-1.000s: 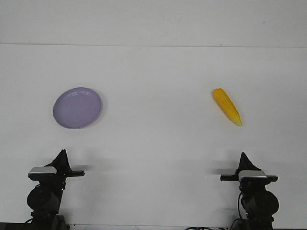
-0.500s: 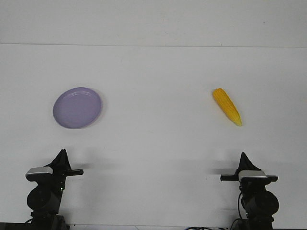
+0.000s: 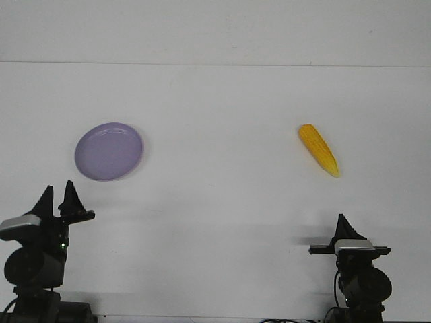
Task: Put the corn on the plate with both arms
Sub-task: 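Reach the left gripper forward and grasp the rim of the lavender plate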
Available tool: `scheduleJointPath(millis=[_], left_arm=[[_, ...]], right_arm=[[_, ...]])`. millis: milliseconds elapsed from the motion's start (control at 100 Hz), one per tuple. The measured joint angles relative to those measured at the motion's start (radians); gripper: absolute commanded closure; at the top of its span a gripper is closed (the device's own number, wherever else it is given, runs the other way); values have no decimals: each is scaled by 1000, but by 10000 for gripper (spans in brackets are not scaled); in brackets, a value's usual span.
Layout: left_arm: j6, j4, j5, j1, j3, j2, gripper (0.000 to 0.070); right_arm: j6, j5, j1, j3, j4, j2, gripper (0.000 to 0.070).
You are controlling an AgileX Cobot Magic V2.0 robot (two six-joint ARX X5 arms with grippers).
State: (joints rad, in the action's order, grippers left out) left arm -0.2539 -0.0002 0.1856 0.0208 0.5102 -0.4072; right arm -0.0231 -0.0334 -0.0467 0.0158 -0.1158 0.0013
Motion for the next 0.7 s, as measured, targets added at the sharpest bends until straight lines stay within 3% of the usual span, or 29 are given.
scheduleJointPath(millis=[230, 480, 700], left_arm=[[62, -166, -17, -100, 236, -454, 234], [73, -326, -209, -285, 563, -968, 237], [83, -412, -309, -320, 753, -1297, 240]], right_arm=[[0, 0, 0, 0, 0, 0, 698], [0, 0, 0, 0, 0, 0, 698], [0, 0, 0, 0, 0, 0, 698]])
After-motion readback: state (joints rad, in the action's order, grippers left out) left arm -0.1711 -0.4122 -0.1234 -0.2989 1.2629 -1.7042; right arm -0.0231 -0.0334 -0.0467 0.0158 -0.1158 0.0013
